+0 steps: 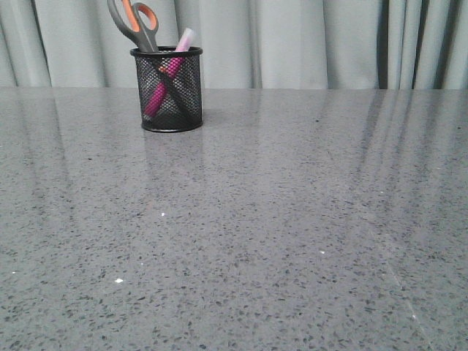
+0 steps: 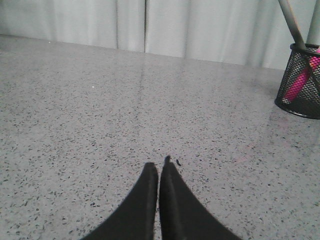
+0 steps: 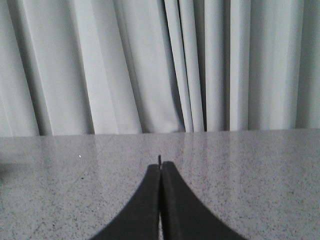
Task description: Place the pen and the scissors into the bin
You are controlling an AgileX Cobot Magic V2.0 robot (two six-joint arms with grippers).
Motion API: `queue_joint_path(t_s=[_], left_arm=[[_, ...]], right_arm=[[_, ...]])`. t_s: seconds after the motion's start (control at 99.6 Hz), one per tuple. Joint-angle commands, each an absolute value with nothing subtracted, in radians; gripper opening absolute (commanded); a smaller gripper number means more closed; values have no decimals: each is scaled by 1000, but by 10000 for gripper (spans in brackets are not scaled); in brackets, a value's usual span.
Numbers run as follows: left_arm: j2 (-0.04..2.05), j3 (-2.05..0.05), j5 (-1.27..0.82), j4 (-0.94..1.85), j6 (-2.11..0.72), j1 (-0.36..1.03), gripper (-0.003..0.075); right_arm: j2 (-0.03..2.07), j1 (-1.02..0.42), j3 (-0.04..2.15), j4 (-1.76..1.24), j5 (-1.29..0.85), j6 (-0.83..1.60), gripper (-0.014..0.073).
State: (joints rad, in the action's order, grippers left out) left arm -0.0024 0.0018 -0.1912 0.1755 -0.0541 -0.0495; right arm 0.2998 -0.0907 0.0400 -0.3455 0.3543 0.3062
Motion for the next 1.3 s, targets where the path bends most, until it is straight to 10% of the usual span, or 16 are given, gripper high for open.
queue_joint_path(t_s=[0.0, 0.532, 1.295], left_arm=[[-29, 26, -119, 187, -44, -41, -21], [-29, 26, -119, 187, -44, -41, -22], [-29, 26, -119, 187, -44, -41, -21]], right_arm=[[264, -84, 65, -316, 354, 311, -68], [-28, -46, -27, 0, -39, 126, -68], [-28, -46, -27, 0, -44, 126, -68]])
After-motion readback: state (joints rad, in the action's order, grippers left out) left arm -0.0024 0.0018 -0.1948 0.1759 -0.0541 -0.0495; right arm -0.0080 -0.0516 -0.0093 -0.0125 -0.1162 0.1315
